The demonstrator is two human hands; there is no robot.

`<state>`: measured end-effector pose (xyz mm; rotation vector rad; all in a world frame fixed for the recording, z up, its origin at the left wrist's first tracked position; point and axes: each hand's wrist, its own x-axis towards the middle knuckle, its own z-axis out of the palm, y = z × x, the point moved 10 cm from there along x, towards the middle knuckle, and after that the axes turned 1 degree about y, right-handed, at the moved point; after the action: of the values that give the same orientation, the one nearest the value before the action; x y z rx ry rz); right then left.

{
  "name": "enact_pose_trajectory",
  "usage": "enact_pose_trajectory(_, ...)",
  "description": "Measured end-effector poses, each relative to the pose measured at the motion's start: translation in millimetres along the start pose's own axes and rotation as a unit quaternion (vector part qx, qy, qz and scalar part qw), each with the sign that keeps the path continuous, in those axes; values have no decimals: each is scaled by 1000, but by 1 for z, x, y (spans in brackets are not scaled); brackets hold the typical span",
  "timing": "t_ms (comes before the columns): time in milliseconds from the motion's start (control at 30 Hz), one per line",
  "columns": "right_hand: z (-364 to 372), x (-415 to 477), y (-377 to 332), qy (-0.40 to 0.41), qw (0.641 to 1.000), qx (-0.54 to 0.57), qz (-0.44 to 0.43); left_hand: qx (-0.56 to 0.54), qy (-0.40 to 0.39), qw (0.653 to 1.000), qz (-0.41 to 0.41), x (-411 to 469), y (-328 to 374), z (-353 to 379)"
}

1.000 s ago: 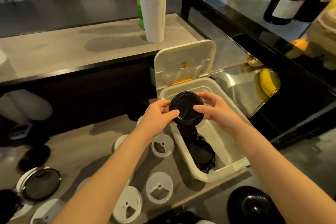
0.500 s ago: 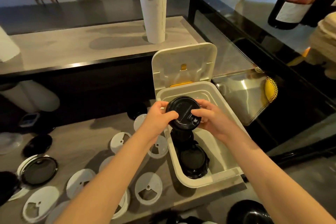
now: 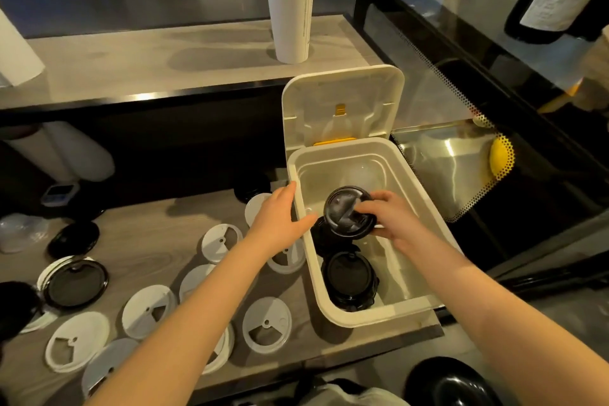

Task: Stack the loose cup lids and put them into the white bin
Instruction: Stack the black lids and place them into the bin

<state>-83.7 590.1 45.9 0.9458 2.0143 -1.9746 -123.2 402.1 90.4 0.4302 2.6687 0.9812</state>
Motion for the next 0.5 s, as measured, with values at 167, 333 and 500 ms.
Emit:
enact_pose_trajectory(167,26,9,7,21,999,6,36,6,-36,999,-16,4,-13,9)
enact_pose_trajectory(333,36,12,14,51,997,9,52,26,-35,999,-11,4,-15,9)
enact_pose_trajectory(500,37,9,28,36,993,49,104,21,-26,999,-1,4,-15,7)
